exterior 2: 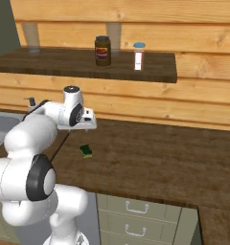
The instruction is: Pick up the sponge from the counter and clean the cutting board by briefly scrubbing or pressing down on the cutting board. Once finished, release the sponge.
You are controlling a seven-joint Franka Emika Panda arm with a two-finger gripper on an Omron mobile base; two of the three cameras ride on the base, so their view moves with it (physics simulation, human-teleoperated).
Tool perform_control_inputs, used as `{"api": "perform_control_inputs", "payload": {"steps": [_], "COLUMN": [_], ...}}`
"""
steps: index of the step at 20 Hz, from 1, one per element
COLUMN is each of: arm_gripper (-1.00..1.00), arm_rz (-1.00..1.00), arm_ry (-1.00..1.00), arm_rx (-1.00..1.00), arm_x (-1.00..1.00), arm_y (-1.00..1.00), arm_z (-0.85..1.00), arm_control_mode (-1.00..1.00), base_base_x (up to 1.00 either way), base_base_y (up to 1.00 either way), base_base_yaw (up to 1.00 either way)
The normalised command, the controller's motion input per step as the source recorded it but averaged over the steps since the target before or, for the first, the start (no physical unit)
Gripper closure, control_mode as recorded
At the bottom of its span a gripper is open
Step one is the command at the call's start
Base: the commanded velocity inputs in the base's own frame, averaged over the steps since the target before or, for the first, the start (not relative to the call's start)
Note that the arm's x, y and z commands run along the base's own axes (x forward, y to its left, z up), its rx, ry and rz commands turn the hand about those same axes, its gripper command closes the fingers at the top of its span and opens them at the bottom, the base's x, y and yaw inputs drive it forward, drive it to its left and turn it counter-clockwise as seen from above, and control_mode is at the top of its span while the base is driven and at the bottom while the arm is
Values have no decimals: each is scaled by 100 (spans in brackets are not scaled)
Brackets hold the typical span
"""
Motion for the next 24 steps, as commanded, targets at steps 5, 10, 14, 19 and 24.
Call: {"api": "perform_control_inputs", "payload": {"steps": [5, 10, 14, 19, 24], "arm_gripper": [-100, -100, -100, -100, -100], "arm_rz": [10, 2, 8, 8, 6], "arm_ry": [-2, -1, 0, 0, 0], "arm_rx": [-13, -11, 0, 0, 0], "arm_x": [0, 3, 0, 0, 0], "arm_y": [-8, 0, 0, 0, 0], "arm_z": [-20, -19, -21, -19, -18], "arm_control_mode": [-100, -100, -100, -100, -100], "base_base_x": [0, 0, 0, 0, 0], "base_base_y": [0, 0, 0, 0, 0], "base_base_yaw": [0, 0, 0, 0, 0]}}
